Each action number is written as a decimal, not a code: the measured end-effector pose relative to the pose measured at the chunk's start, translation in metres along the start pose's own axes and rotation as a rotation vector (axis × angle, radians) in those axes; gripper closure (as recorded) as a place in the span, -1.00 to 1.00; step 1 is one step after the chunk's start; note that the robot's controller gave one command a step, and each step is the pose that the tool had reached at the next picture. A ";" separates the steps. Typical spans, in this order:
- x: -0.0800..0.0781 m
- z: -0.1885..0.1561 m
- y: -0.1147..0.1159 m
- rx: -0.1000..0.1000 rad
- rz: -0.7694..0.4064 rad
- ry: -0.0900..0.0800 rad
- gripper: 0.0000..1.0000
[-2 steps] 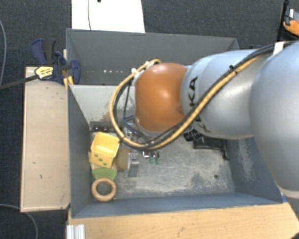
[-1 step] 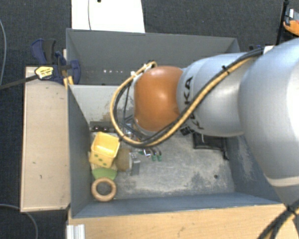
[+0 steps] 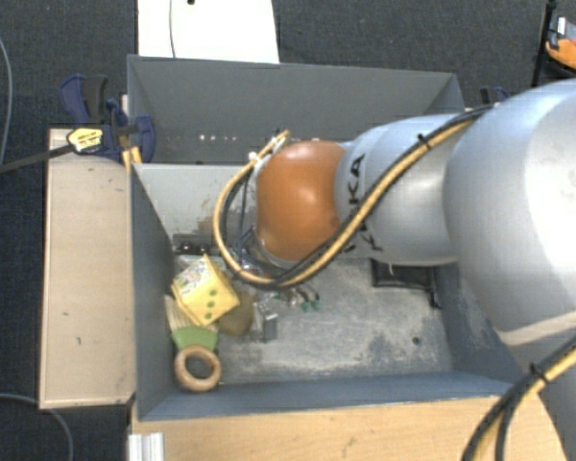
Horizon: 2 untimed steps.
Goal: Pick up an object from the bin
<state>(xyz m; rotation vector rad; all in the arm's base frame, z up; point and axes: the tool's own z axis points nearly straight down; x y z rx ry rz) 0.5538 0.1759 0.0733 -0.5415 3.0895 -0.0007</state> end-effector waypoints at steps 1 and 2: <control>-0.001 0.001 -0.009 -0.004 -0.032 -0.011 -1.00; -0.001 0.002 0.008 0.000 -0.317 -0.007 -1.00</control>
Offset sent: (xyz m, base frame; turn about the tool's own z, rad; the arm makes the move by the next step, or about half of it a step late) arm -0.0065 0.0211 -0.0033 -0.5192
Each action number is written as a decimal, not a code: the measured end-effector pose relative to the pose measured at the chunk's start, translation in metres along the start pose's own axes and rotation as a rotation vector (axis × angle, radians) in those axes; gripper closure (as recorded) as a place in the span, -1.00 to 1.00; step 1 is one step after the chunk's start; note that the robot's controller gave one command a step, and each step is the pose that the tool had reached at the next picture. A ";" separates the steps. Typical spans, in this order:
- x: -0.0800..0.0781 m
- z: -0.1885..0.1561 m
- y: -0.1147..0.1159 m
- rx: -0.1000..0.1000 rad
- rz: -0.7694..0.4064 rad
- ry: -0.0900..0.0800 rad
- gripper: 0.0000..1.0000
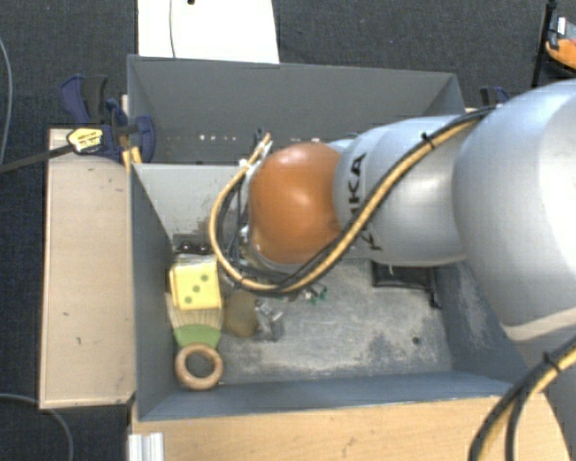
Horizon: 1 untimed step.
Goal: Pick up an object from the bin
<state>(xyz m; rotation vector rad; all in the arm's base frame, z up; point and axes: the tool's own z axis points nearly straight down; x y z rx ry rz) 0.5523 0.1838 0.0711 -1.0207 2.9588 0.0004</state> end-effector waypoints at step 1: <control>-0.016 -0.001 0.015 0.010 -0.298 0.001 1.00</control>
Offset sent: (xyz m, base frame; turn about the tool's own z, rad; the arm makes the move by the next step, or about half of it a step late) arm 0.0000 0.0000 0.0000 0.0000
